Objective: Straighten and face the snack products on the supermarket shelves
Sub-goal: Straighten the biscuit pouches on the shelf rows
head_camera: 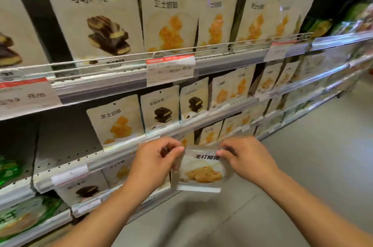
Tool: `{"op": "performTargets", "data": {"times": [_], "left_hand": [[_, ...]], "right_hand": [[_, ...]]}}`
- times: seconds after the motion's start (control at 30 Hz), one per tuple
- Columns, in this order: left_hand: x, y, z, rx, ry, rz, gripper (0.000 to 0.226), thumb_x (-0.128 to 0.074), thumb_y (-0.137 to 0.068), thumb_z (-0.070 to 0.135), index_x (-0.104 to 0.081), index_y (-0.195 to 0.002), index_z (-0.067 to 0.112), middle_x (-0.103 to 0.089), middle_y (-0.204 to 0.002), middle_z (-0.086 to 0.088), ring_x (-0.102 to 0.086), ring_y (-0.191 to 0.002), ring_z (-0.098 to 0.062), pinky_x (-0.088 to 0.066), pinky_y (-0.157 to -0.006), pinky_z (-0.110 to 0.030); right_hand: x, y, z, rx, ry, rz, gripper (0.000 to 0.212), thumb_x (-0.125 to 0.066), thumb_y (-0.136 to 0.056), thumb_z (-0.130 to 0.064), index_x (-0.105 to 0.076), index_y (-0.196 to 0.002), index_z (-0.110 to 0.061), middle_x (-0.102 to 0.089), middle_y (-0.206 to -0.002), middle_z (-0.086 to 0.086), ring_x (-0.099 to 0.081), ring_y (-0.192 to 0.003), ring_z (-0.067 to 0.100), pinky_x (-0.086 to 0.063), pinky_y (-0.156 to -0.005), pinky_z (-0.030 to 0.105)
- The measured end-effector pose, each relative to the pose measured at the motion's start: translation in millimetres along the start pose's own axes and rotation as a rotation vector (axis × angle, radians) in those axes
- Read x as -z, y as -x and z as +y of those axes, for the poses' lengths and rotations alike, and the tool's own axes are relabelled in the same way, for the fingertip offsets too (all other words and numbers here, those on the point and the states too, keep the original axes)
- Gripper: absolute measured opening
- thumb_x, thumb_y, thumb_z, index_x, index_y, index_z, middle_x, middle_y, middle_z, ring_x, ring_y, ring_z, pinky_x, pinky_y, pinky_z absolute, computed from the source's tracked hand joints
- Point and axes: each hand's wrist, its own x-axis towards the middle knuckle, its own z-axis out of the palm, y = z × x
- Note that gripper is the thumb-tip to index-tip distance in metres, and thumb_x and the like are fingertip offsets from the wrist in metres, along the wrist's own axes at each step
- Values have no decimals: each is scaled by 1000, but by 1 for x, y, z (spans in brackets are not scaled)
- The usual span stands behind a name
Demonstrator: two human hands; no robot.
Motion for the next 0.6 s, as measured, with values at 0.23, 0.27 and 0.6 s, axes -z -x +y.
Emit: {"op": "performTargets", "data": {"times": [0.23, 0.27, 0.6], "left_hand": [[-118, -40, 32, -50, -198, -103, 9, -69, -87, 29, -68, -80, 33, -68, -71, 13, -64, -57, -3, -55, -63, -31], [-135, -46, 36, -46, -200, -118, 8, -68, -87, 28, -69, -80, 31, -68, -71, 11, -64, -58, -3, -56, -64, -33], [-246, -137, 56, -50, -323, -309, 18, -64, -90, 32, -63, -73, 35, -66, -67, 19, -62, -57, 1, -51, -58, -22]], "right_hand": [[46, 29, 156, -114, 92, 67, 21, -59, -91, -37, -63, -74, -24, -62, -68, -9, -55, -63, 12, -41, -52, 28], [51, 32, 174, -138, 96, 73, 21, -59, -90, -37, -64, -75, -23, -63, -70, -9, -55, -65, 12, -40, -52, 27], [72, 1, 298, -312, 120, 32, 24, -53, -92, -48, -66, -85, -29, -66, -80, -12, -60, -77, 9, -49, -62, 29]]}}
